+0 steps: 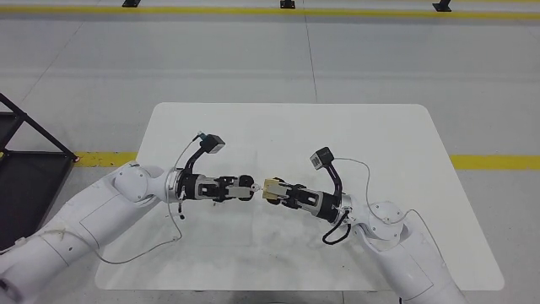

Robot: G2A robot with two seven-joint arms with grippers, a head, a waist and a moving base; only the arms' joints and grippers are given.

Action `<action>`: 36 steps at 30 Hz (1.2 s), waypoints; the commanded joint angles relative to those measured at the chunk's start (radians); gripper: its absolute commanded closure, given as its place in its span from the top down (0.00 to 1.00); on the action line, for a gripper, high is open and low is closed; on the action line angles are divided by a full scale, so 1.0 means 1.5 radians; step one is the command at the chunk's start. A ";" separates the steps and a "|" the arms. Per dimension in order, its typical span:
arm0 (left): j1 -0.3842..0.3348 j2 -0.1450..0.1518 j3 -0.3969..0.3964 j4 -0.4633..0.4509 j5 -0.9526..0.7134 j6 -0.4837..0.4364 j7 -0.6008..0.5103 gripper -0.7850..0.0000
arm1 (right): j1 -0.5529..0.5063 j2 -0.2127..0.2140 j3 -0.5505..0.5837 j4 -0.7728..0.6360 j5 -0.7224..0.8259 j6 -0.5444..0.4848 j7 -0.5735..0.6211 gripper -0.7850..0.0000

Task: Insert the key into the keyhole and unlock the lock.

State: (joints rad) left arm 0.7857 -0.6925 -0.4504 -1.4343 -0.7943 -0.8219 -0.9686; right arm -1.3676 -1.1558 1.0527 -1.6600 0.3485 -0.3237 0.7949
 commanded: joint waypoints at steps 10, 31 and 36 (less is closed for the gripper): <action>0.025 -0.006 -0.041 -0.005 0.015 0.029 -0.003 0.37 | 0.000 0.000 0.000 0.000 0.000 0.000 0.000 0.00; 0.060 -0.024 -0.104 -0.016 0.035 0.127 -0.017 0.25 | 0.000 0.000 0.000 0.000 0.000 0.000 0.000 0.00; 0.071 -0.026 -0.120 -0.028 0.046 0.151 -0.019 0.26 | 0.000 0.000 0.000 0.000 0.000 0.000 0.000 0.00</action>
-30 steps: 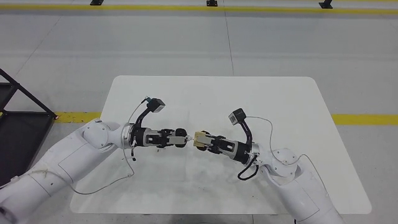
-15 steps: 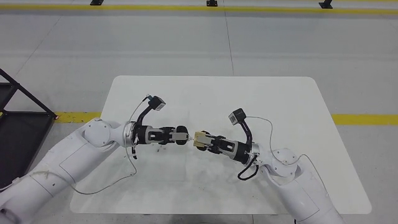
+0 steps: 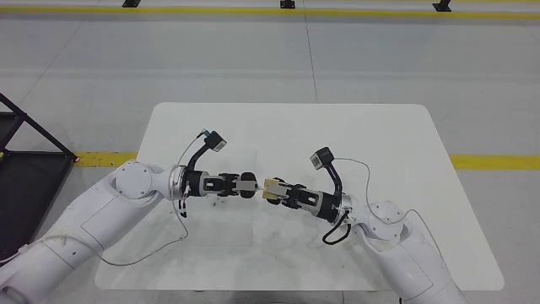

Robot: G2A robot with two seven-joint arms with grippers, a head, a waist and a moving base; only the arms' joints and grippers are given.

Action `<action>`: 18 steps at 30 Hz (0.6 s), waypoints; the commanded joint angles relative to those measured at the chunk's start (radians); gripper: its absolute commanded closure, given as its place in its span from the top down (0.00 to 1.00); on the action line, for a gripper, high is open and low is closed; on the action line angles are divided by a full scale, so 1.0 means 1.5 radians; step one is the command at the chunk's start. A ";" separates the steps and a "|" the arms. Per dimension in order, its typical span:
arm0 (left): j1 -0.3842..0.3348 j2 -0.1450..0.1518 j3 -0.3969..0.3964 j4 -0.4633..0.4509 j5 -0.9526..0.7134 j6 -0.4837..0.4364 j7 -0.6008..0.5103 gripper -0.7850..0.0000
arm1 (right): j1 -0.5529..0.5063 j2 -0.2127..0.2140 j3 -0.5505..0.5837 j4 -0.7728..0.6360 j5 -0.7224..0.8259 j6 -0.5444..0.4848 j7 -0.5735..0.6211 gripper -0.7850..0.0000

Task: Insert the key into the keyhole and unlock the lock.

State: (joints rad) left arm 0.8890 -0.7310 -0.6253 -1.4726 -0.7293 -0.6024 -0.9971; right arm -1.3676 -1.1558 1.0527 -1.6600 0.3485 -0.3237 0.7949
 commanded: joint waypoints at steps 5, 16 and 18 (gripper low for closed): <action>0.015 -0.001 -0.021 -0.010 0.014 0.017 0.002 0.25 | 0.000 0.000 0.000 0.000 0.000 0.000 0.000 0.00; 0.046 -0.003 -0.061 -0.023 0.024 0.027 0.003 0.18 | 0.000 0.000 0.000 0.000 0.000 0.000 0.000 0.00; 0.050 -0.004 -0.067 -0.026 0.027 0.032 0.001 0.09 | 0.000 0.000 0.000 0.000 0.000 0.000 0.000 0.00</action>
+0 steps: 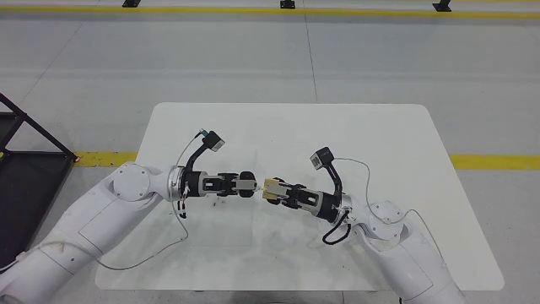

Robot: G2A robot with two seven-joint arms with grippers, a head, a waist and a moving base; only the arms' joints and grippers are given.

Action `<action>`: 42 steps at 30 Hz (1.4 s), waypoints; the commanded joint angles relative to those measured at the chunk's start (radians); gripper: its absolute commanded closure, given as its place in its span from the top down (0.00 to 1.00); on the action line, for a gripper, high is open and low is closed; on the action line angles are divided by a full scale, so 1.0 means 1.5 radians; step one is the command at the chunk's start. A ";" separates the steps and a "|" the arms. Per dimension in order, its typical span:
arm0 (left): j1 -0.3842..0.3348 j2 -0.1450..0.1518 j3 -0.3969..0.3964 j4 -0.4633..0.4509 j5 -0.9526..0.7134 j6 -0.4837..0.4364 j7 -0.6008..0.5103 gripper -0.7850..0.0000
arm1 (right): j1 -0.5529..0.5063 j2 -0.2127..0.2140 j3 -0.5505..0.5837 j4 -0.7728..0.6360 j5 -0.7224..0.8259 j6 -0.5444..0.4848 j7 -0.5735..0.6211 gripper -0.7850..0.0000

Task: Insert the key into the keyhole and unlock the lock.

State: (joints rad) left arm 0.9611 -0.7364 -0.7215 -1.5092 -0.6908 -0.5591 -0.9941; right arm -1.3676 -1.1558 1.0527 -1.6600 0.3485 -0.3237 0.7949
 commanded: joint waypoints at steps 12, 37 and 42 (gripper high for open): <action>0.022 -0.008 -0.031 -0.008 0.015 0.026 -0.008 0.00 | 0.000 0.000 0.000 0.000 0.000 0.000 0.000 0.00; 0.040 -0.035 -0.066 -0.012 0.052 0.030 -0.018 0.00 | 0.000 0.000 0.000 0.000 0.000 0.000 0.000 0.00; 0.047 -0.037 -0.076 -0.018 0.096 0.007 -0.012 0.00 | 0.000 0.000 0.000 0.000 0.000 0.000 0.000 0.00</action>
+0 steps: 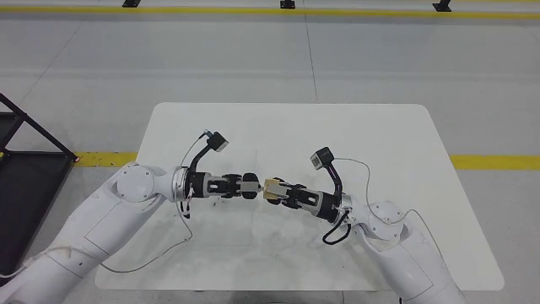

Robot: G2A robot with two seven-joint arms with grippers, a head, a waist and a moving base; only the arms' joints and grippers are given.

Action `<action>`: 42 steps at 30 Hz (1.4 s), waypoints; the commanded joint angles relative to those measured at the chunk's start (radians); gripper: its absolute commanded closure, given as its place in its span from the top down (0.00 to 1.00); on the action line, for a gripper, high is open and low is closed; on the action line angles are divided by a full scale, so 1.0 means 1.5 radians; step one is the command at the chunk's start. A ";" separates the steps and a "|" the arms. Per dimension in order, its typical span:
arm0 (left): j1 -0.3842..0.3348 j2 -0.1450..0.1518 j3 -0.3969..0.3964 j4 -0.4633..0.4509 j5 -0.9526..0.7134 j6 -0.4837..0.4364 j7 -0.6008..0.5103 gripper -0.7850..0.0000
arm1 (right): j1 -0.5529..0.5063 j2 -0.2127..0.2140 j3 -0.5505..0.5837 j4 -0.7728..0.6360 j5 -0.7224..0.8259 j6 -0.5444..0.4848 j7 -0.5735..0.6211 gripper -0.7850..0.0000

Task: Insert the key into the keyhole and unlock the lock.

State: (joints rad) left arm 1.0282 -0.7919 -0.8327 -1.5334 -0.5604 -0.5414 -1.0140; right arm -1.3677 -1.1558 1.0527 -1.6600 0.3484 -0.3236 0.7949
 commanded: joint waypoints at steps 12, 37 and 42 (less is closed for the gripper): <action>0.029 -0.003 -0.032 -0.023 0.081 -0.052 0.032 0.00 | 0.000 0.000 0.000 0.000 0.000 0.000 0.000 0.00; 0.092 -0.004 -0.102 -0.089 0.280 -0.110 0.141 0.00 | 0.000 0.000 0.000 0.000 0.000 0.000 0.000 0.00; 0.106 -0.003 -0.116 -0.103 0.329 -0.120 0.169 0.00 | 0.000 0.000 0.000 0.000 0.000 0.000 0.000 0.00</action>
State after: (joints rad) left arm 1.1827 -0.7969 -1.0031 -1.6843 -0.0827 -0.7178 -0.7691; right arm -1.3676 -1.1558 1.0527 -1.6600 0.3485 -0.3237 0.7948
